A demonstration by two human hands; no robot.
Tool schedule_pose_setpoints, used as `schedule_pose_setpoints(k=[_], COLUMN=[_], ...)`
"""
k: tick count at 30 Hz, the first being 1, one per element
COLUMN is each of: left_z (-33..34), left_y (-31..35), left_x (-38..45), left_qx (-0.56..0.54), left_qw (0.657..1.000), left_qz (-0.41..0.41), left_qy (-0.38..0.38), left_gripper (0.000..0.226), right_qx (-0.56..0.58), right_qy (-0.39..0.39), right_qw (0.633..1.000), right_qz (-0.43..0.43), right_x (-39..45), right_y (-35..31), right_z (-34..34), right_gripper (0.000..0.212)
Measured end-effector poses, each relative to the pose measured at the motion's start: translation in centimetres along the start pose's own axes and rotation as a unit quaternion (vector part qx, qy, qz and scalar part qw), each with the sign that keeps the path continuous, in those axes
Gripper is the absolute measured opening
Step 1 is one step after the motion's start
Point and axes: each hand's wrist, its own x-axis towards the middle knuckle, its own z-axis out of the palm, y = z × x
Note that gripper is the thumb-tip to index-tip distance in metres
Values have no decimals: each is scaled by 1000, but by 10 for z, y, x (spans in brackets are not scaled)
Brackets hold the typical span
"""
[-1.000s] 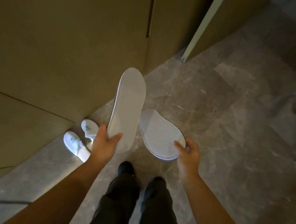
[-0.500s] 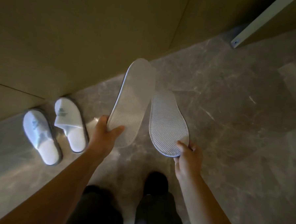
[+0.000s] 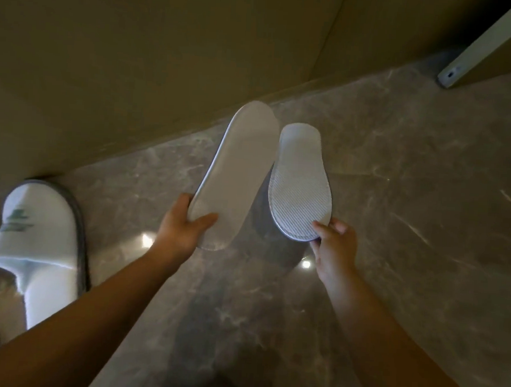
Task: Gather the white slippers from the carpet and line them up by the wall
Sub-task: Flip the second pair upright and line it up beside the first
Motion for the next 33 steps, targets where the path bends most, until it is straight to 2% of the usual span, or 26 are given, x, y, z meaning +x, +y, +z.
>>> schedule_pose_setpoints(k=[2,4,7,10,13,15,16,17,18,21,23,25,26,27,29,31,33], left_z=[-5,-10,-15,-15,-17,-20,-22,-25,-28,-39,-46,-48,-48,-47,-42,-40,-43], left_y=[4,8,6,-1,-6,-6,-6,-6,-7,-7,-7,-8,-7,-6,-8,-18,-29], left_x=[1,-3,-15,-26,-39,-47,-52,-55,-58,-63,-65,-67,-68,-69,-67,-61,-56], left_qx=[1,4,29,64,121,133,129,118,98,-20,-109,-169,-192,-205,-191,-168,-162], left_qw=[1000,1000,999,995,979,972,972,972,973,980,970,949,939,935,953,974,982], left_qz=[5,11,28,66,134,161,166,165,158,96,41,-6,-23,-31,-29,-12,-11], left_qy=[1,4,2,-48,-97,-104,-109,-119,-133,-172,-212,-268,-285,-286,-231,-154,-98], left_gripper=[23,22,23,23,23,24,24,24,23,24,43,72,75,70,59,62,71], right_qx=[-130,-190,-162,-112,-22,-11,-13,-17,-25,-19,25,72,71,45,-46,-95,-119], right_qy=[37,48,-44,-134,-173,-164,-159,-155,-159,-243,-304,-322,-319,-311,-264,-243,-259], right_qw=[991,979,981,984,985,986,987,987,986,970,952,944,945,949,961,959,951], right_qz=[-21,-61,-97,-40,6,20,26,32,32,17,6,13,9,-9,-70,-107,-116], right_x=[-1,-12,-37,-62,-75,-80,-81,-83,-84,-87,-89,-91,-93,-96,-100,-100,-99], right_y=[2,1,2,1,-3,-5,-5,-4,-3,-4,-6,-5,-4,-4,-2,1,6], right_z=[2,6,22,52,71,75,76,76,76,76,78,78,78,79,81,84,87], right_gripper=[56,60,56,54,29,38,50,61,63,46,38,43,45,38,16,18,22])
